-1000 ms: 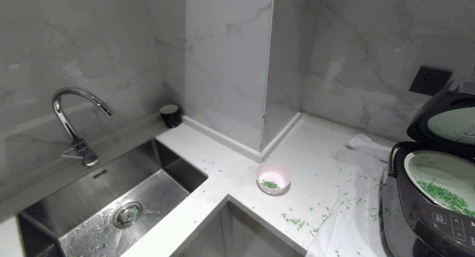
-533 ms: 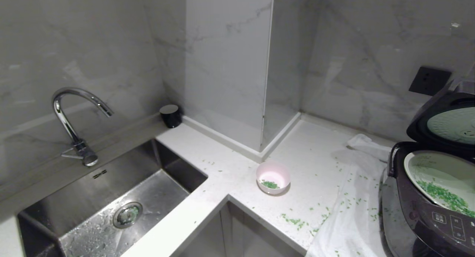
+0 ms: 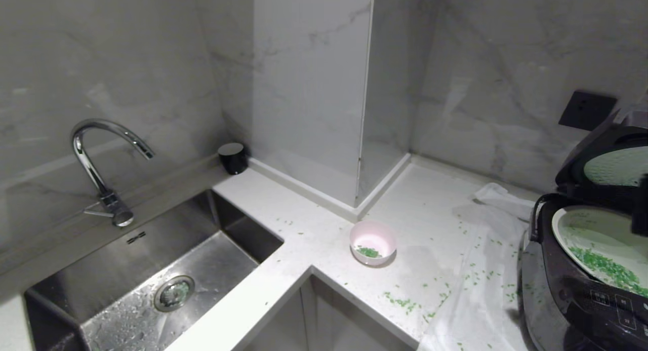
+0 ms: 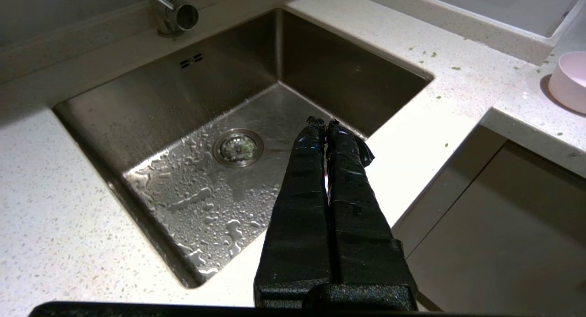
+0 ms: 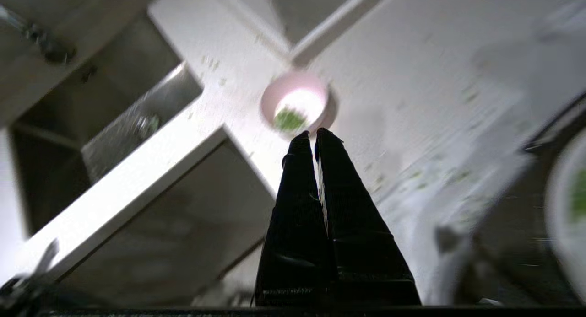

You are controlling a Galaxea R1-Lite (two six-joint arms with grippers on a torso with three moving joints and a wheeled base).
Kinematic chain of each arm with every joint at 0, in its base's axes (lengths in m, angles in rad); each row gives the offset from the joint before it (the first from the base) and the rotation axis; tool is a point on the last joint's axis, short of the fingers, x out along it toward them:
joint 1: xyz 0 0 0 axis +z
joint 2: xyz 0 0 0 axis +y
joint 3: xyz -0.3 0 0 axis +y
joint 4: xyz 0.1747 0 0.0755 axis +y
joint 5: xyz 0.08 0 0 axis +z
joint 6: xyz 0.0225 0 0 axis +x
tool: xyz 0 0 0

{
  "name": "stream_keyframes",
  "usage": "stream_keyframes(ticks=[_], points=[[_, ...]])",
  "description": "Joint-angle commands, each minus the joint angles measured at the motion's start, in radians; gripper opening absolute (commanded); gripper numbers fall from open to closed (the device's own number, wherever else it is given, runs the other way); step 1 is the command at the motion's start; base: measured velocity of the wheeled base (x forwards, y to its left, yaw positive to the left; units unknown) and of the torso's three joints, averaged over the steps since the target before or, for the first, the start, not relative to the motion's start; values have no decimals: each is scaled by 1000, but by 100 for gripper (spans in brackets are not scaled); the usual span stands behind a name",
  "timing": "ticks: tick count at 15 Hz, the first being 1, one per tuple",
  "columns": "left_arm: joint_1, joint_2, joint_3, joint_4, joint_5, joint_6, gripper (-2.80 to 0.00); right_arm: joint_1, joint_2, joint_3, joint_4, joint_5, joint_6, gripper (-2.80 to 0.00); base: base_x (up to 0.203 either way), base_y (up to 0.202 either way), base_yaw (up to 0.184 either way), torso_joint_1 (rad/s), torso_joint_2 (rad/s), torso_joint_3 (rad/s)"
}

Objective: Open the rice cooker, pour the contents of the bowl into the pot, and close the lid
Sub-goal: Turn on the tap

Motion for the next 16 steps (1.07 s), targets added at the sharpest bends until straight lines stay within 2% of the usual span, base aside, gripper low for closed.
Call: stream_keyframes(ticks=[1,4,8,13,16], points=[[0,-2,0,1,1,-1,-280,126,253,-99,78,0,65,-280,0,0,0,0,0,0],[0,-2,0,1,2,-1,-280,229,432,-226,193,-9,145,-280,0,0,0,0,0,0],[0,-2,0,1,1,-2,-280,272,645,-309,268,-33,187,-280,0,0,0,0,0,0],[0,-2,0,1,1,-2,-280,290,815,-369,219,-49,191,-280,0,0,0,0,0,0],[0,-2,0,1,1,-2,-280,296,904,-398,130,-70,195,-280,0,0,0,0,0,0]])
